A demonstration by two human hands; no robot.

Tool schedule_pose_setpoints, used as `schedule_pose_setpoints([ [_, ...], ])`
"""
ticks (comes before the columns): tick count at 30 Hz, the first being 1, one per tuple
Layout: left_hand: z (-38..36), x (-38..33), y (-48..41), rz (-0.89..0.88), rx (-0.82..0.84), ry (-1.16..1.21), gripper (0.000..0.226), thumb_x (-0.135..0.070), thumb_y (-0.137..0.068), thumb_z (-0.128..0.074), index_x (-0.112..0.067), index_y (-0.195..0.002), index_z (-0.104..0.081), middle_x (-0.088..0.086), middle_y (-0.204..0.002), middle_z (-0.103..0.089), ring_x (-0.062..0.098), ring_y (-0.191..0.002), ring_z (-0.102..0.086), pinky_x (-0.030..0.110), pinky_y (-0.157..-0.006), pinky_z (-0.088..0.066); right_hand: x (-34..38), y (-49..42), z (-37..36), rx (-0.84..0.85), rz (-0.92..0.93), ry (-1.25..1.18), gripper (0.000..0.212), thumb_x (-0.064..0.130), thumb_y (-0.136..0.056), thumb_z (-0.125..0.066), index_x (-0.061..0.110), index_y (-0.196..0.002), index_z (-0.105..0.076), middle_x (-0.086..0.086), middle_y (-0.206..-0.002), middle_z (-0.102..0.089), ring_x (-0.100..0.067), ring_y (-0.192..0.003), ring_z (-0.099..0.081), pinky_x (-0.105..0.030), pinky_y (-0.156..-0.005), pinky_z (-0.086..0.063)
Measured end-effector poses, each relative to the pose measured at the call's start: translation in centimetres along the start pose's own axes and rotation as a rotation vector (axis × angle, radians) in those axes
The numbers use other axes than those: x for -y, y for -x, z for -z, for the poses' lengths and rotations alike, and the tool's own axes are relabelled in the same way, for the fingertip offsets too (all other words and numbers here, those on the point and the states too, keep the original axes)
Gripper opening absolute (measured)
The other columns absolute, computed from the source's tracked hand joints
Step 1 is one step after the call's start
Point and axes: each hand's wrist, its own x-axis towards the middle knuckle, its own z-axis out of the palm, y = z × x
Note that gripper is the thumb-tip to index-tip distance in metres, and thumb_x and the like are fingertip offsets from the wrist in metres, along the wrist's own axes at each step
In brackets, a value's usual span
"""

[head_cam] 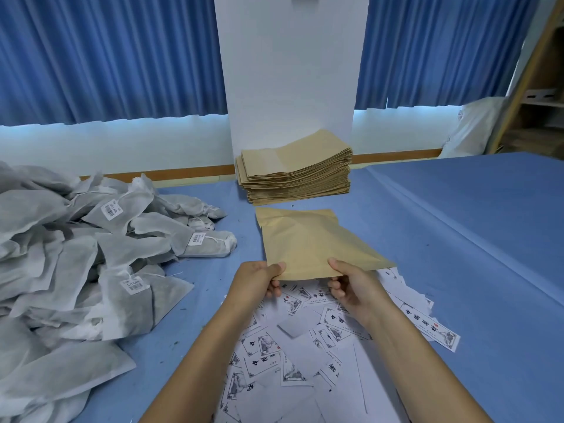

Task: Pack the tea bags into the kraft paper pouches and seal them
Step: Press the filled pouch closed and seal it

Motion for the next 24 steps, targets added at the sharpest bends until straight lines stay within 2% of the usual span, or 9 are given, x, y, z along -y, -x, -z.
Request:
schedule_pose_setpoints([
  [5, 0.2, 0.3, 0.3, 0.025, 0.031, -0.019, 0.037, -0.02, -0.091, -0.063, -0.012, -0.057, -0.049, 0.0, -0.046, -0.053, 0.008, -0.037, -0.044, 0.015, -0.045, -0.037, 0.3, -0.1, 0.0, -0.044, -0.015, 0.116, 0.012, 0.004, -0.086, -0.064, 0.005, -0.078, -0.055, -0.004, -0.052, -0.044, -0.011, -0.039, -0.036, -0.016, -0.032, -0.026],
  [9, 0.8, 0.0, -0.2, 0.035, -0.006, 0.035, 0.031, -0.018, -0.09, -0.063, -0.012, -0.062, -0.051, -0.004, -0.045, -0.05, 0.009, -0.039, -0.045, 0.018, -0.047, -0.035, 0.8, -0.2, 0.5, -0.086, -0.047, 0.029, 0.008, 0.007, -0.09, -0.06, 0.006, -0.083, -0.057, -0.006, -0.059, -0.056, -0.011, -0.037, -0.045, -0.016, -0.033, -0.036],
  [12, 1.5, -0.1, -0.4, 0.039, -0.018, 0.04, 0.027, -0.017, -0.089, -0.065, -0.011, -0.066, -0.053, -0.006, -0.046, -0.05, 0.007, -0.038, -0.049, 0.016, -0.045, -0.037, 1.0, -0.5, 0.9, -0.087, -0.045, -0.022, 0.006, 0.001, -0.088, -0.062, 0.004, -0.084, -0.058, -0.006, -0.065, -0.061, -0.011, -0.038, -0.047, -0.014, -0.035, -0.038],
  [16, 1.4, -0.2, -0.4, 0.044, -0.02, 0.047, 0.027, -0.016, -0.09, -0.064, -0.01, -0.066, -0.053, -0.005, -0.047, -0.049, 0.008, -0.038, -0.048, 0.017, -0.043, -0.037, 0.8, -0.6, 0.8, -0.102, -0.035, 0.0, 0.005, 0.005, -0.088, -0.064, 0.004, -0.089, -0.059, -0.006, -0.064, -0.062, -0.012, -0.039, -0.05, -0.016, -0.035, -0.04],
  [19, 1.9, -0.4, -0.6, 0.044, -0.056, 0.09, 0.026, -0.013, -0.09, -0.063, -0.011, -0.066, -0.055, -0.003, -0.049, -0.046, 0.008, -0.035, -0.045, 0.015, -0.039, -0.034, 1.4, -0.7, 1.6, -0.151, -0.035, -0.115, 0.009, 0.008, -0.094, -0.056, 0.003, -0.087, -0.057, -0.01, -0.068, -0.06, -0.015, -0.037, -0.051, -0.016, -0.035, -0.042],
  [22, 2.6, -0.6, -0.6, 0.044, -0.073, 0.104, 0.024, -0.012, -0.089, -0.063, -0.011, -0.067, -0.056, -0.004, -0.048, -0.044, 0.007, -0.033, -0.042, 0.013, -0.036, -0.03, 1.7, -1.0, 2.3, -0.173, -0.03, -0.06, 0.013, 0.007, -0.097, -0.052, 0.002, -0.085, -0.055, -0.01, -0.073, -0.055, -0.013, -0.035, -0.048, -0.016, -0.033, -0.038],
  [24, 2.5, -0.5, -0.7, 0.072, -0.135, 0.201, 0.023, -0.01, -0.09, -0.062, -0.009, -0.069, -0.054, -0.001, -0.05, -0.045, 0.008, -0.034, -0.045, 0.015, -0.038, -0.034, 1.5, -1.0, 2.0, -0.165, -0.019, 0.0, 0.014, 0.008, -0.097, -0.051, 0.001, -0.086, -0.055, -0.01, -0.072, -0.055, -0.014, -0.04, -0.05, -0.017, -0.035, -0.041],
])
